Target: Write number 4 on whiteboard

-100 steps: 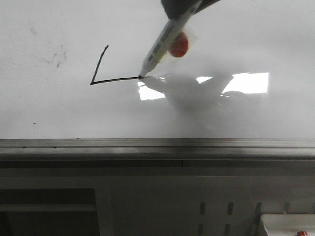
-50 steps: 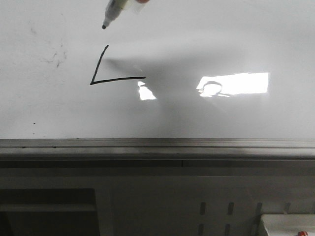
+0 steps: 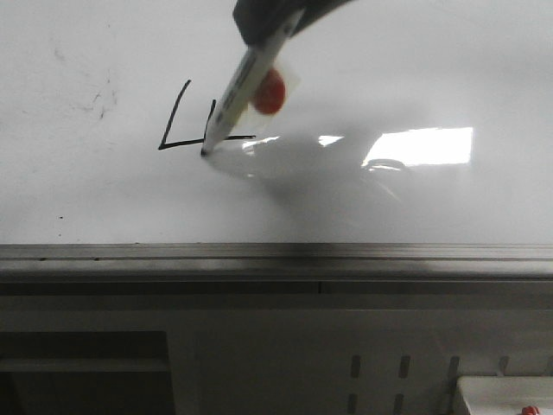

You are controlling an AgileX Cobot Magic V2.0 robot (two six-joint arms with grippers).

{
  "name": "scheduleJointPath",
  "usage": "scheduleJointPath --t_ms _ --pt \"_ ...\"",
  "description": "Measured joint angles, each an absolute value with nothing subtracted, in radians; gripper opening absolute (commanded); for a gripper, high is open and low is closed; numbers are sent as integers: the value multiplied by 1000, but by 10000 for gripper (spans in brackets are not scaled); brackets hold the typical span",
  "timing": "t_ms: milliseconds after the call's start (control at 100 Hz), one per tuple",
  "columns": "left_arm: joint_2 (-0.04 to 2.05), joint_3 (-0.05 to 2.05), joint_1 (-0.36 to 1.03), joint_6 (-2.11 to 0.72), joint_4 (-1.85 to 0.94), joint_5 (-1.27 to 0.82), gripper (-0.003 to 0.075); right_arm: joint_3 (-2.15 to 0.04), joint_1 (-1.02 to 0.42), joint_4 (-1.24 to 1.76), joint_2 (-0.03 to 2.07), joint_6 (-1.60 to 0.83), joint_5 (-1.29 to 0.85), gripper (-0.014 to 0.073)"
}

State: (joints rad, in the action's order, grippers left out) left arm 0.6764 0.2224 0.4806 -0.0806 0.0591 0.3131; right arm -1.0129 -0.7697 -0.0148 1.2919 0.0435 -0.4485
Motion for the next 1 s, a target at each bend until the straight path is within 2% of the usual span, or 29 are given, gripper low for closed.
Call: scheduleJointPath --t_ms 270,440,650,870,950,1000 --pt "676 222 481 -78 209 320 428 -979 -821 0 1292 44 -416 -66" --pt "685 222 552 -76 419 350 428 -1056 -884 -15 1292 30 -445 -66" --pt "771 222 647 -76 459 384 428 -1083 -962 -15 1297 10 -458 -66" --pt "904 222 668 -74 463 486 426 -1083 -991 -15 1305 9 -458 -66" --pt "944 222 668 -74 463 513 367 -1083 -991 -15 1305 7 -459 -66" --pt "964 222 668 -74 463 529 254 -1083 -991 -15 1305 7 -459 -66"
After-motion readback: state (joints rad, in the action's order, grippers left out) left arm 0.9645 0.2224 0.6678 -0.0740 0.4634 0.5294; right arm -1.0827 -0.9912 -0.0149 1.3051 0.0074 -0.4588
